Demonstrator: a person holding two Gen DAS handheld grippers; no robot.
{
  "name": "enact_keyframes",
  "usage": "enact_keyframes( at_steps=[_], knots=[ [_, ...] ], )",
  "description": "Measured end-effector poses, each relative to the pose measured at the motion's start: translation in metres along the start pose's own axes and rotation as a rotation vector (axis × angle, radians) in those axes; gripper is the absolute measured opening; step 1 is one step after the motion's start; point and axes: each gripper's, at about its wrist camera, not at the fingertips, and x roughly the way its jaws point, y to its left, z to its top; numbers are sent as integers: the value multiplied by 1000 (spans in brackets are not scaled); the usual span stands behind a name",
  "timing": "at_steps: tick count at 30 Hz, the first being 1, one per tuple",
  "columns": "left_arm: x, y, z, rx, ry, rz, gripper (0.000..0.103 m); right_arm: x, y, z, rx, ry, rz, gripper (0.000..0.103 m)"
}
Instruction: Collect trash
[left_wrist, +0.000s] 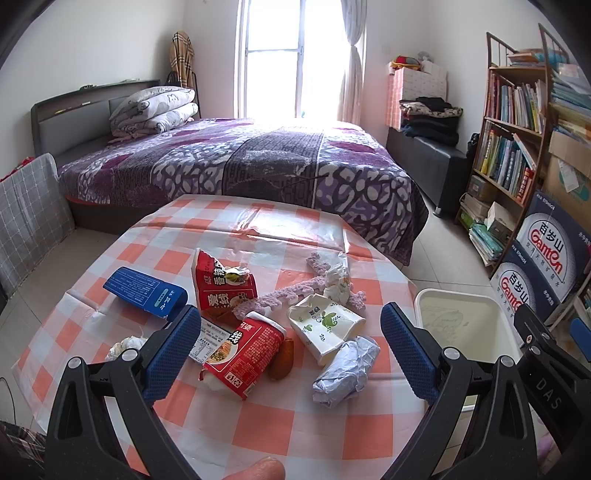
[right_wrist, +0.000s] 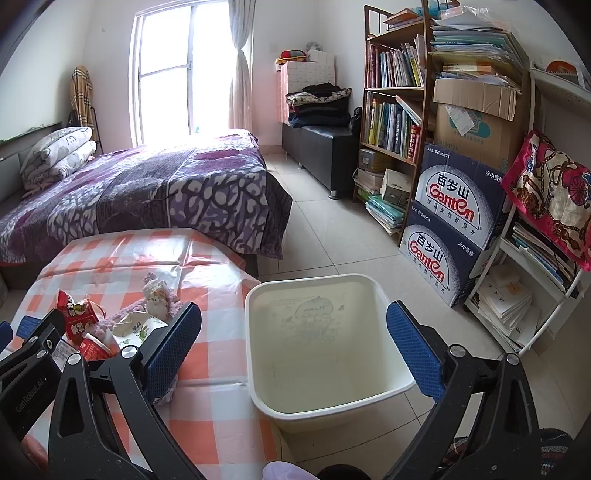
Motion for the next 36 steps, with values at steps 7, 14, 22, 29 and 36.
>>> enact_keyframes(
  at_steps=[7,14,22,29,36],
  knots=[
    [-1,3,1,-2,4,-2,95,0,1,-1,0,1,0,96],
    [0,4,0,7,0,3,95,0,-1,-1,-4,2,1,96],
    [-1,4,1,2,5,0,95,0,0,-1,-5,3,-1,96],
    [0,4,0,-3,9,-3,95,0,-1,-2,-7,8,0,96],
    [2,18,-4,-20,31,-3,95,0,2,-4,-3,26,4,96]
  ],
)
